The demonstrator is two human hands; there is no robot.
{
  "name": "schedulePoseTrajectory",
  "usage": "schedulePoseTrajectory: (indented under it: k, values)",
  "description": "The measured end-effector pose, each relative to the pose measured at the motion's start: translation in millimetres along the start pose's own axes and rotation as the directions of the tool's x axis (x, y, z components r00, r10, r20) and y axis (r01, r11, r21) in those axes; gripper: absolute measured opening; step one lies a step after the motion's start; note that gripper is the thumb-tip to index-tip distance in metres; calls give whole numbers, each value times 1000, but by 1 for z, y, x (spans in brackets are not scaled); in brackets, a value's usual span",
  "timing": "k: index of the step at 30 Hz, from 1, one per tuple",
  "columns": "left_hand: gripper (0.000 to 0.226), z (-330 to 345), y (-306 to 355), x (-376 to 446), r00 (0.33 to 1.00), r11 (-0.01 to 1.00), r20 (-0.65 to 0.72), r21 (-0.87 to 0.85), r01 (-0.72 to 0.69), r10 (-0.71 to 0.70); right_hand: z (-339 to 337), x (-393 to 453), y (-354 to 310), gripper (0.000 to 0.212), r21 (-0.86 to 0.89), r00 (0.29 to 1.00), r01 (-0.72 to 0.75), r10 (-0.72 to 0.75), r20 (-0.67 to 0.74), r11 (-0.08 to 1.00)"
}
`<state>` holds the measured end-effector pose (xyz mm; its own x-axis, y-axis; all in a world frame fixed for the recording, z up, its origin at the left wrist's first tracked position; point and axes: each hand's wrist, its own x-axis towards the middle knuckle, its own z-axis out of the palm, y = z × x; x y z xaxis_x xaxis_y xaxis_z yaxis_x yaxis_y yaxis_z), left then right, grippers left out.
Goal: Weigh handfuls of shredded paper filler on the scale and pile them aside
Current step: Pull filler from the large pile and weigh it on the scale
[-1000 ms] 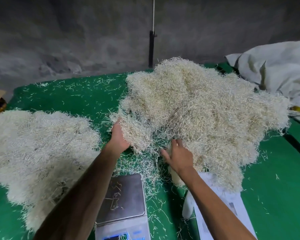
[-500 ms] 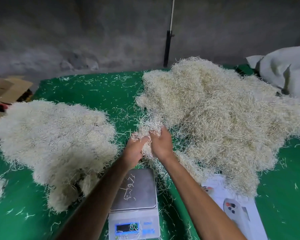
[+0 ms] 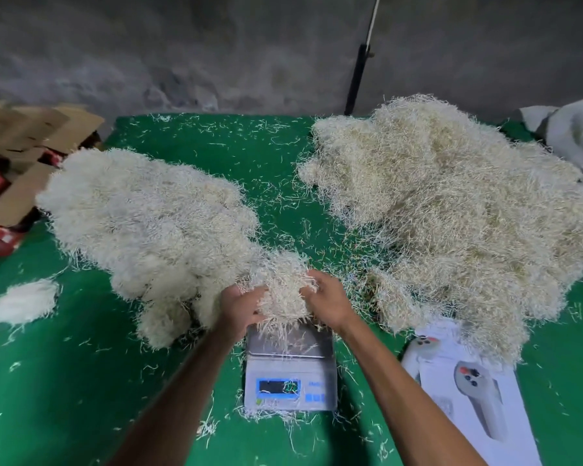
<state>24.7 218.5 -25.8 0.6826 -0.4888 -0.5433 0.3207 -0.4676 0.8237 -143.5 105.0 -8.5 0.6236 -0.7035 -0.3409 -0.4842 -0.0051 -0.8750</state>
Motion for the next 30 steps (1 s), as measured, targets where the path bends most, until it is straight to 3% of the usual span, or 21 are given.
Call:
schedulePoseTrajectory:
  k: [4, 8, 10, 12, 15, 17, 20, 22, 24, 30]
  values:
    - [88, -13, -20, 0, 996, 980, -41, 185, -70, 79, -2, -6, 21, 45, -79, 989, -25, 13, -150, 997]
    - [81, -14, -31, -7, 997, 958, 7, 277, -78, 79, 6, -15, 33, 27, -279, 986, -42, -5, -164, 959]
    - [77, -25, -32, -9, 992, 968, 84, 226, -111, 94, 2, -24, 38, 27, -135, 983, -19, -6, -185, 991]
    - [75, -45, -43, -9, 955, 976, 260, 126, -179, 141, -4, -34, 47, 21, 117, 957, -5, 39, -288, 993]
    - [63, -71, -65, -9, 840, 972, 493, -62, -225, 226, -2, -46, 68, 39, 490, 918, 31, 169, -359, 871]
    - [73, -73, -88, -13, 865, 960, 484, -280, 12, 131, 11, -56, 93, 48, 649, 897, 37, 260, -356, 760]
    - [86, -74, -127, -22, 897, 777, 433, -531, 337, -93, 34, -75, 138, 61, 861, 862, 49, 415, -292, 506]
    - [89, -79, -153, -29, 895, 628, 420, -660, 412, -146, 40, -85, 153, 64, 937, 840, 92, 479, -255, 337]
    - [90, -84, -166, -35, 901, 536, 397, -730, 424, -173, 42, -90, 155, 61, 951, 834, 106, 495, -244, 290]
    - [90, -83, -170, -35, 914, 571, 367, -719, 395, -171, 44, -96, 148, 60, 940, 844, 113, 469, -262, 322]
